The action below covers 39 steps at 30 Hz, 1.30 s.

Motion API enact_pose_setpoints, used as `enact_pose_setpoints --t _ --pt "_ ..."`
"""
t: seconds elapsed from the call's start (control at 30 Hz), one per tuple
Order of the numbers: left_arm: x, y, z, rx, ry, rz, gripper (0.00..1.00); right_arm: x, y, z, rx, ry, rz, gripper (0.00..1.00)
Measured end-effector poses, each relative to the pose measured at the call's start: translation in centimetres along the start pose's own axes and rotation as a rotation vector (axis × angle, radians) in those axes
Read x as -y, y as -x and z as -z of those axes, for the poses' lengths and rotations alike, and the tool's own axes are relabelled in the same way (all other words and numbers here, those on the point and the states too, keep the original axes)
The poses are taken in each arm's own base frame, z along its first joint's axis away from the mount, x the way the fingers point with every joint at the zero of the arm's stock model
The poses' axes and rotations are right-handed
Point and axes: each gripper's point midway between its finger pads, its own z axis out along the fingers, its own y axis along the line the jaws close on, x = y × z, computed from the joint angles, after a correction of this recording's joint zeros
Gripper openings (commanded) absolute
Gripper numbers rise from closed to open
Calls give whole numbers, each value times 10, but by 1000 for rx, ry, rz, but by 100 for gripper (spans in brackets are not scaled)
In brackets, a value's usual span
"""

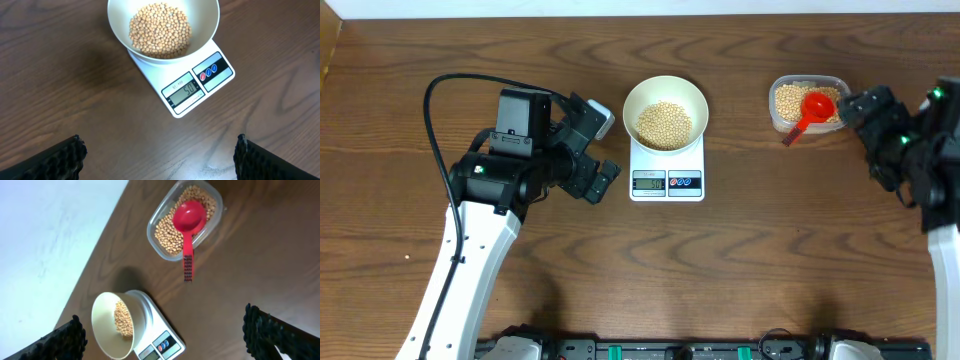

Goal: Scoop item into bowl and weigh 50g on scale

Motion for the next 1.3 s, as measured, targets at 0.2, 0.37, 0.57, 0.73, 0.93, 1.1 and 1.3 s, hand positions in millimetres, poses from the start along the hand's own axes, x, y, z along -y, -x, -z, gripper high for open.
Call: enact_pose_setpoints --t 0.2,0.37,0.57,0.73,0.93,1.1,1.3 --pt "0 0 0 0 0 0 96 1 -7 34 38 29 13 99" --pt "0 0 0 0 0 0 97 10 -18 39 3 1 10 99" --pt "0 0 0 0 0 0 96 24 -31 39 -53 -58 61 99" --pt "0 0 0 0 0 -1 96 24 -25 41 -19 -61 117 99" --pt "0 0 0 0 0 0 96 -5 13 59 198 33 301 99" --pt "0 0 0 0 0 0 96 -11 27 78 313 35 424 99" --pt "0 0 0 0 0 -1 96 -2 37 93 483 27 497 99"
